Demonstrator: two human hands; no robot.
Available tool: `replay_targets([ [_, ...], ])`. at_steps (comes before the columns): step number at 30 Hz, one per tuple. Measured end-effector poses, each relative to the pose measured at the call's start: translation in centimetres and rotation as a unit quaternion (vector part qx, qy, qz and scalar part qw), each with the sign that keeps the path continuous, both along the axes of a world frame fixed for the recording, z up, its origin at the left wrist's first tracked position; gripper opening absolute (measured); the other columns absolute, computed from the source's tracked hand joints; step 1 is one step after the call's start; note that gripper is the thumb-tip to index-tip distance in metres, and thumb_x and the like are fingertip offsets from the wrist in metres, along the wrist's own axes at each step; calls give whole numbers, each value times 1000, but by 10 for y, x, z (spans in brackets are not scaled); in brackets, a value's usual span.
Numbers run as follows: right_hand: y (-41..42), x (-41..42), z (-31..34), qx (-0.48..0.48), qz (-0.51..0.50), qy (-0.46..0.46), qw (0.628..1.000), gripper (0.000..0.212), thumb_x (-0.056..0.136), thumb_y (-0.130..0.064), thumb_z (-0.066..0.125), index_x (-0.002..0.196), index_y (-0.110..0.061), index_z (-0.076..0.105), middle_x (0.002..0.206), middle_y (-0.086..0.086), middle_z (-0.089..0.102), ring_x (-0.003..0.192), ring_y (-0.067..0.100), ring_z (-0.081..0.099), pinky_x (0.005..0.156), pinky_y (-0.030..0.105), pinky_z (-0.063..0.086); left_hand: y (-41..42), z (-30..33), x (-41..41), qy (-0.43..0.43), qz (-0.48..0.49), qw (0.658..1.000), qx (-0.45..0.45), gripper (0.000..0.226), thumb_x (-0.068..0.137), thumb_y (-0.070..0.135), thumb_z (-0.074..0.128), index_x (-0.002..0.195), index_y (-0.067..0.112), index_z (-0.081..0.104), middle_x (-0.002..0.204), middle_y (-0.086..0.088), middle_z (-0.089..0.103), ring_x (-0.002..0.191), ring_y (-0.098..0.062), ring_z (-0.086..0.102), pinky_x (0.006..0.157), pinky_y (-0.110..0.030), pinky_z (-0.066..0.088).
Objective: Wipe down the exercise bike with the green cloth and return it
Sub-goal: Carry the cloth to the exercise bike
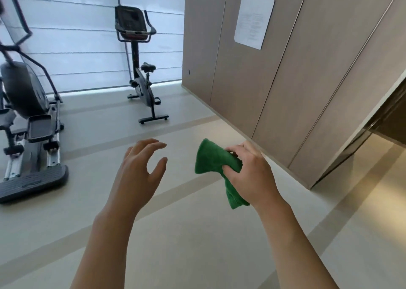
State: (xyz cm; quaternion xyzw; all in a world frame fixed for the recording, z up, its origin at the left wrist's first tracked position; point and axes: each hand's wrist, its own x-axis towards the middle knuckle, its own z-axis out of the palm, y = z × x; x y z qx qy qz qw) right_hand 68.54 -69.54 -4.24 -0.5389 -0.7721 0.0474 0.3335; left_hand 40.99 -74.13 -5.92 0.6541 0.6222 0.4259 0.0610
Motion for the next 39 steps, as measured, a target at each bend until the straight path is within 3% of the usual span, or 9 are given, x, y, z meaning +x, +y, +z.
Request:
replay_targets([
  [4, 27, -48, 4, 8, 42, -6, 999, 33, 88, -27, 74, 120, -29, 69, 103, -13, 54, 93, 10, 55, 73, 28, 51, 4, -2, -43, -15, 38, 999, 4, 33, 98, 26, 69, 131, 26, 67, 136, 10, 60, 129, -18, 55, 105, -33, 42],
  [17, 143, -171, -12, -7, 181, 1, 983, 33, 86, -26, 75, 119, -29, 69, 101, -16, 52, 91, 9, 54, 73, 27, 49, 49, -17, -141, -22, 164, 986, 8, 31, 98, 26, 68, 129, 28, 67, 134, 14, 58, 129, -7, 49, 106, -28, 37],
  [21, 209, -188, -12, -13, 200, 7, 980, 34, 87, -27, 75, 120, -29, 69, 101, -16, 52, 89, 8, 55, 72, 25, 47, 105, -15, -151, -16, 185, 983, 17, 31, 98, 24, 69, 129, 25, 68, 133, 16, 56, 128, -4, 48, 108, -27, 37],
  [25, 278, -189, -13, -12, 199, 18, 980, 35, 86, -27, 75, 121, -29, 69, 103, -15, 53, 90, 10, 55, 72, 24, 45, 173, -10, -147, 1, 183, 983, 5, 31, 98, 25, 69, 129, 26, 68, 134, 13, 58, 130, -13, 51, 108, -30, 38],
  [39, 477, -195, -38, -59, 201, 70, 975, 30, 88, -27, 74, 118, -30, 70, 103, -16, 53, 90, 8, 56, 74, 27, 51, 362, -2, -148, 36, 181, 981, -56, 31, 99, 24, 69, 130, 25, 68, 137, 10, 57, 132, -13, 50, 106, -28, 36],
])
